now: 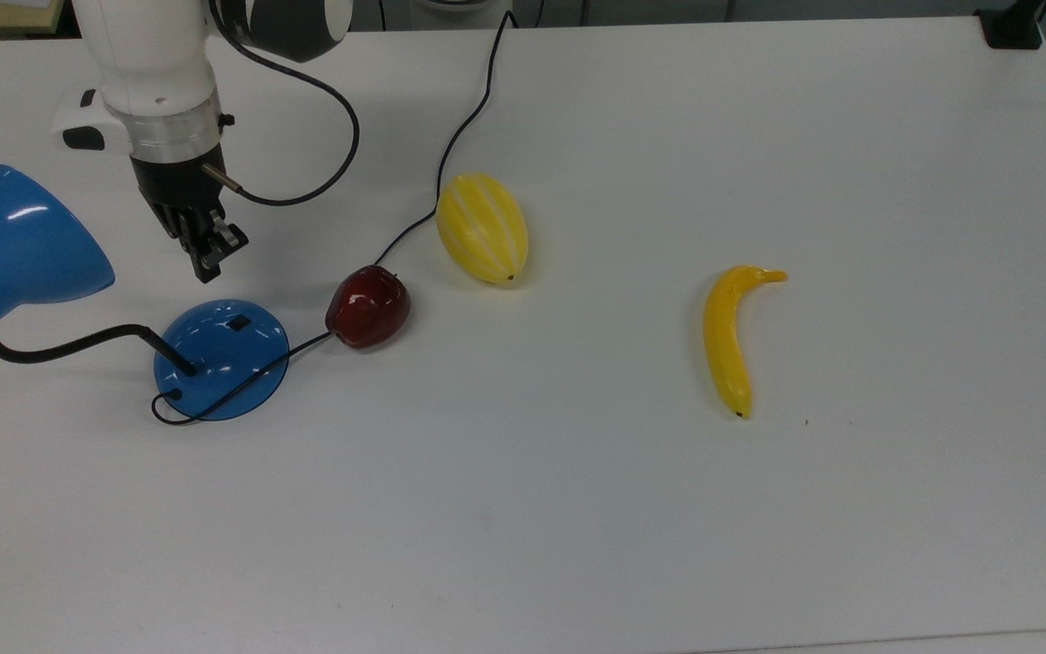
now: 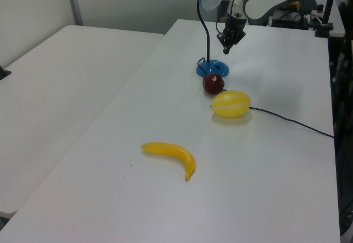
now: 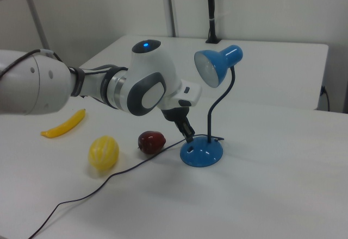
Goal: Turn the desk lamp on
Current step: 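Move the gripper over the blue lamp base toward its switch, then lower the closed gripper onto the switch on the lamp base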
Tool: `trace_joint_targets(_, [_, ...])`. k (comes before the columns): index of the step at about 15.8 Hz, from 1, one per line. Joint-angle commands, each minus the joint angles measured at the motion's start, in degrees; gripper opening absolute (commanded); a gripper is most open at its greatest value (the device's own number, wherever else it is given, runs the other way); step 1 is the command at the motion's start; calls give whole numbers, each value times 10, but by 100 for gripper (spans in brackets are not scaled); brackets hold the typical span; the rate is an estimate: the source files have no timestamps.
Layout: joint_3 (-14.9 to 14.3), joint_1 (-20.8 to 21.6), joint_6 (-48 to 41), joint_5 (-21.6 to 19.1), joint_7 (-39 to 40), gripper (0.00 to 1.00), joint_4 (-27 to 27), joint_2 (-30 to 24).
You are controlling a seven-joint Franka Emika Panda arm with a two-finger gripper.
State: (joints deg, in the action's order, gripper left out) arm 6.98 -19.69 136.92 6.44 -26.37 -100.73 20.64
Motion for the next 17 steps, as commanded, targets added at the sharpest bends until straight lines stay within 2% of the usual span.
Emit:
trace_joint_targets(1, [-4,9,28,16,-18,0,4,11])
trace_joint_targets(9, [-4,30,59,30,-36,0,4,34])
trace_joint_targets(17, [-4,31,67,45,-38,0,5,50])
